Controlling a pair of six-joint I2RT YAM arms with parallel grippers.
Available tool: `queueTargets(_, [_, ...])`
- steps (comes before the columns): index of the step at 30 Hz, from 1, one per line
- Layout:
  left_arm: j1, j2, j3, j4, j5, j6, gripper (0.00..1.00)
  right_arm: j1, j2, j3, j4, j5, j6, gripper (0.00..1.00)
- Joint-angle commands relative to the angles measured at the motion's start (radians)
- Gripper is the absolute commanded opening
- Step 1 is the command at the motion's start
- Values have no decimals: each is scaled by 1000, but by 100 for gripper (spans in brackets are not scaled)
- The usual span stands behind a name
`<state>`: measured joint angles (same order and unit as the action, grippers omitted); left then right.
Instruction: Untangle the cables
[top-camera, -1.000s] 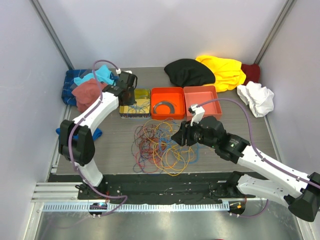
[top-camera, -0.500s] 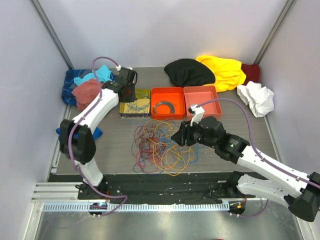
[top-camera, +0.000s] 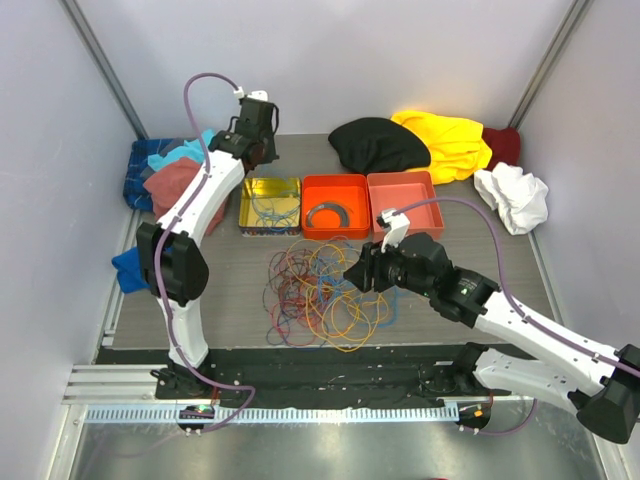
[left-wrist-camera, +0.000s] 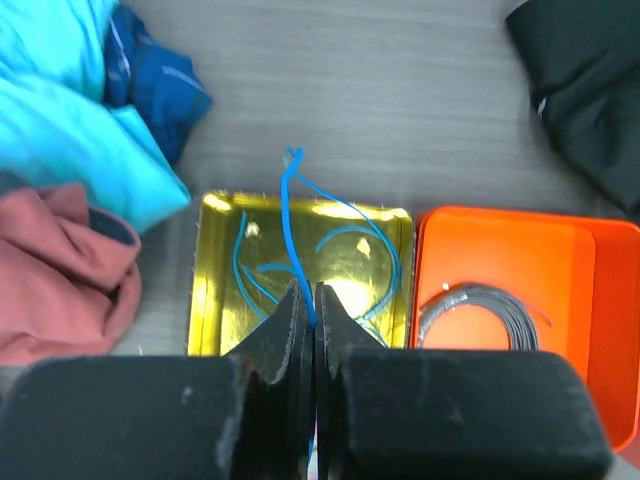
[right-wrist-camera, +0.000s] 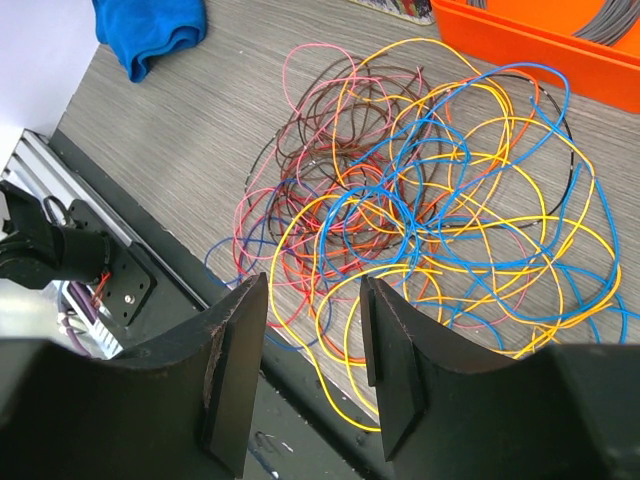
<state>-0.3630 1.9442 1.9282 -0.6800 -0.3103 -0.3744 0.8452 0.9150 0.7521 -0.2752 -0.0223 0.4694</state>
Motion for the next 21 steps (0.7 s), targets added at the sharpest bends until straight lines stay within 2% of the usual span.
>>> queueTargets(1, [16,-18,43,80,-49,49,0,3,19,29,14,18,-29,50])
queueTargets(5, [19,5,40,120,-53,58,0,3,31,32,14,18,-35,50])
queueTargets(8, [21,-1,-23,198,-52,74,0,5,39,30,13,18,-37,50])
queueTargets(13, [19,-67,-269,535,-69,130,0,5,50,27,11,18,-38,50])
queueTargets(14, [19,-73,-288,562,-67,135,0,5,51,27,10,18,-38,50])
queueTargets(18, [18,-87,-350,614,-53,131,0,3,58,27,11,18,-43,50])
queueTargets(21, [19,-79,-351,559,-44,120,0,5,73,32,18,18,-44,50])
